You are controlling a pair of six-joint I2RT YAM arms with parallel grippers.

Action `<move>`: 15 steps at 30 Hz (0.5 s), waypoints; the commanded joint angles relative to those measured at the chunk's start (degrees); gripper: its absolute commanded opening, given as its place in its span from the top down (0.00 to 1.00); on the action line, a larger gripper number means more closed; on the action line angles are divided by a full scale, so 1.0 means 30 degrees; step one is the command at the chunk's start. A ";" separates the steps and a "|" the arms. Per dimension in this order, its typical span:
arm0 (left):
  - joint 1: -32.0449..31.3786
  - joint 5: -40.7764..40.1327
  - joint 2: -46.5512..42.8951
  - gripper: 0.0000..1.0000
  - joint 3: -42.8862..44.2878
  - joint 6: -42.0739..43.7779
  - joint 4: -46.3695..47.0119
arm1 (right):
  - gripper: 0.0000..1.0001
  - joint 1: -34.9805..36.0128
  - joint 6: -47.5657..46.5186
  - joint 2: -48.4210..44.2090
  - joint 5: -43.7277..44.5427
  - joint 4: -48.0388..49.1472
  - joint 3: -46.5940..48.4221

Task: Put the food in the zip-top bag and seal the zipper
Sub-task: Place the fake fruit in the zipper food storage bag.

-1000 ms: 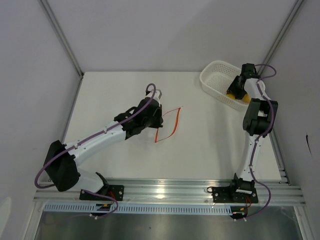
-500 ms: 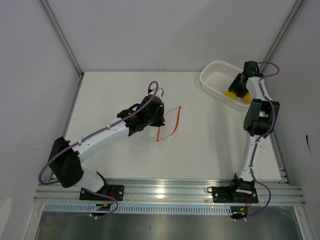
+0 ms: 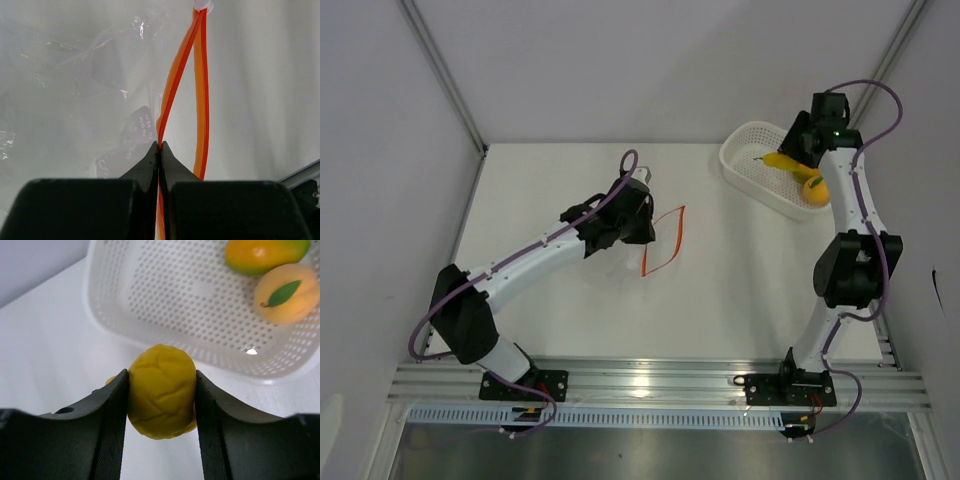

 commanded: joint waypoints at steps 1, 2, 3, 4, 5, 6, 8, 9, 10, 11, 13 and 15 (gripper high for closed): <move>0.0686 0.1595 0.0298 0.99 0.1345 -0.0248 0.0184 | 1.00 0.2307 -0.1201 -0.2236 0.1339 -0.0318 -0.1436; 0.0775 0.1776 0.0473 0.99 0.1403 -0.0190 0.0272 | 1.00 0.2805 -0.1321 -0.3169 0.1720 -0.0288 -0.2311; 0.0892 0.1951 0.0590 0.99 0.1636 -0.0189 0.0186 | 1.00 0.3883 -0.1496 -0.3671 0.1956 -0.0201 -0.2783; 0.0980 0.2127 0.0708 0.99 0.1754 -0.0189 0.0098 | 1.00 0.4387 -0.1643 -0.4140 0.2423 -0.0142 -0.3194; 0.1039 0.2390 0.0912 0.99 0.1784 -0.0102 0.0068 | 1.00 0.4856 -0.1760 -0.5015 0.2717 -0.0113 -0.4010; 0.1039 0.2393 0.0972 1.00 0.1959 -0.0043 0.0068 | 1.00 0.5818 -0.1790 -0.5459 0.2865 0.0004 -0.4396; 0.1069 0.2915 0.1089 0.99 0.2106 -0.0013 -0.0078 | 1.00 0.6848 -0.1878 -0.6280 0.3246 0.0122 -0.5041; 0.1069 0.2920 0.1148 0.99 0.2136 0.0016 -0.0137 | 1.00 0.7839 -0.1879 -0.7038 0.3741 0.0180 -0.5624; 0.1098 0.2920 0.1148 1.00 0.2194 0.0016 -0.0224 | 1.00 0.8400 -0.1879 -0.7394 0.3891 0.0181 -0.5949; 0.1098 0.2891 0.1148 0.99 0.2166 0.0016 -0.0254 | 1.00 0.8899 -0.1908 -0.7745 0.4066 0.0297 -0.6242; 0.1098 0.2832 0.1061 0.99 0.2224 0.0045 -0.0371 | 1.00 1.0446 -0.2083 -0.8680 0.4563 0.0647 -0.7263; 0.1156 0.2949 0.1031 0.99 0.2312 0.0045 -0.0430 | 1.00 1.1419 -0.2201 -0.9065 0.4974 0.0824 -0.7825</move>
